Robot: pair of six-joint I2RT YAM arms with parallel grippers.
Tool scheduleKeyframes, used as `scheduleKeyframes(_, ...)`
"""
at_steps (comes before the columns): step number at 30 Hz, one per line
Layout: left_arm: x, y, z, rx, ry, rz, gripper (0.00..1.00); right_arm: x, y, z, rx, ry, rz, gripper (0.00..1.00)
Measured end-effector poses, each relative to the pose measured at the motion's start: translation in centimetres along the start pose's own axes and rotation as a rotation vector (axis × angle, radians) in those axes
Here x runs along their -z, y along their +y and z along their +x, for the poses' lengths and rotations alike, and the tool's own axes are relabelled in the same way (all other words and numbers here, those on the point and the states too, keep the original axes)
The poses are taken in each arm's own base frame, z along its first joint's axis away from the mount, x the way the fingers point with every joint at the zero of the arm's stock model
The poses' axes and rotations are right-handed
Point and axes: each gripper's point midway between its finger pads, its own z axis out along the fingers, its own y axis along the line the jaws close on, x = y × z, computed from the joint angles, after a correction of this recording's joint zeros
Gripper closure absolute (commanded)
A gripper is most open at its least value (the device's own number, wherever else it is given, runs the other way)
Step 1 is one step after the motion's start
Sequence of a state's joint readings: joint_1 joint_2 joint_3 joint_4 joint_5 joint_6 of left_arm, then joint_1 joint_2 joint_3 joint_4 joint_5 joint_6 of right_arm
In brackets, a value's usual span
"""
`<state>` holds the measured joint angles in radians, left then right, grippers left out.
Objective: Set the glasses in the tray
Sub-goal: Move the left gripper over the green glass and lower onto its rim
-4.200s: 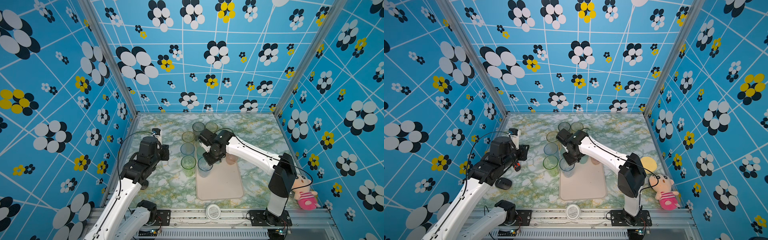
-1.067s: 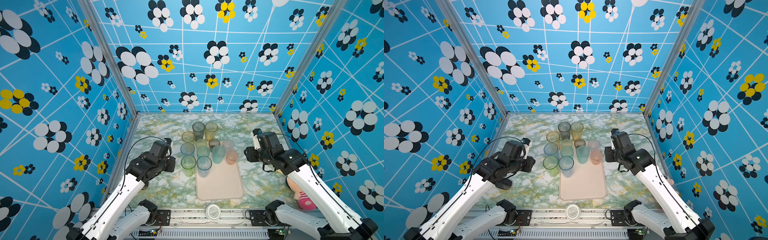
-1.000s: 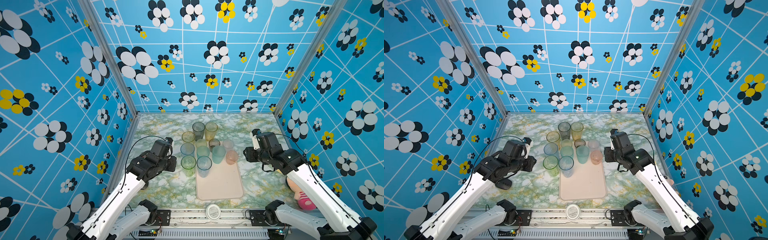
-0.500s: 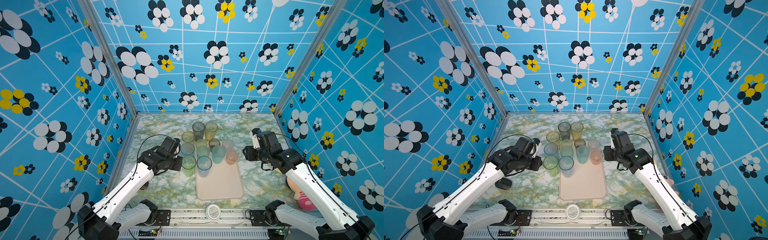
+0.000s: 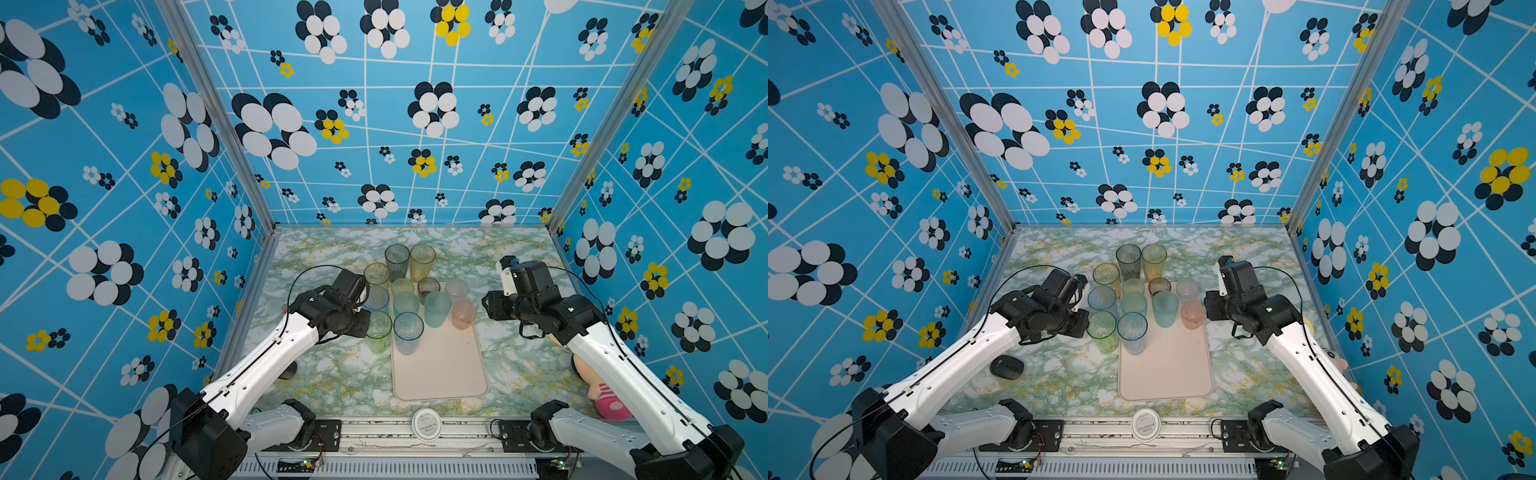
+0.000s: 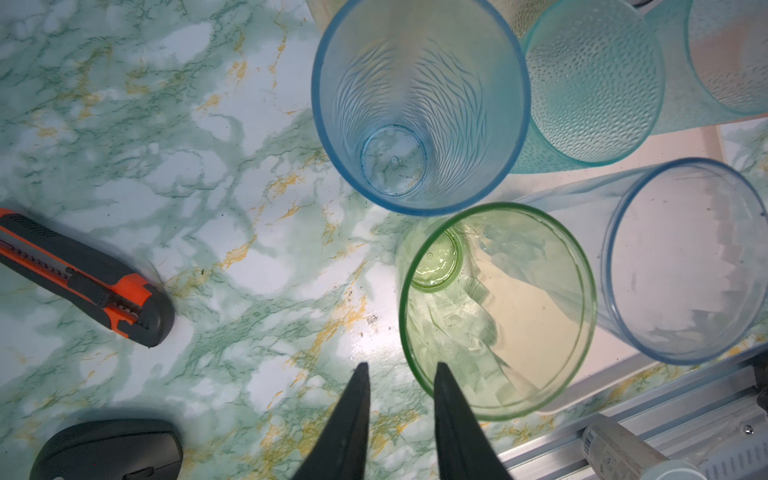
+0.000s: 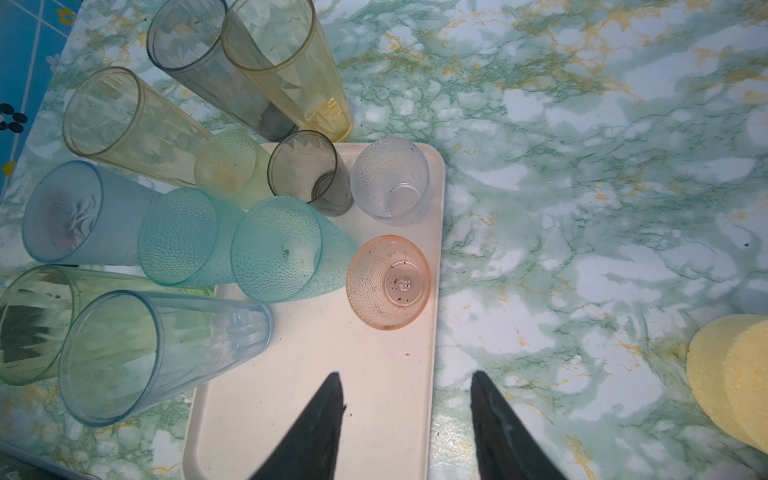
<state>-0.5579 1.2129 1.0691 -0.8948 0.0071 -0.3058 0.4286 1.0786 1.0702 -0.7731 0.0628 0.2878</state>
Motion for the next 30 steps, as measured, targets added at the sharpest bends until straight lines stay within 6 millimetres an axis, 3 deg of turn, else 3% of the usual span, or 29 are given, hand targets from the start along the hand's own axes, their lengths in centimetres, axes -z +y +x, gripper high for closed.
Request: scheduleKeyframes(30, -2.3, 0.0, -1.1, -0.038, 0.078, -0.055, 0.83, -1.9, 0.2, 0.2, 0.017, 0.049, -0.018, 0.48)
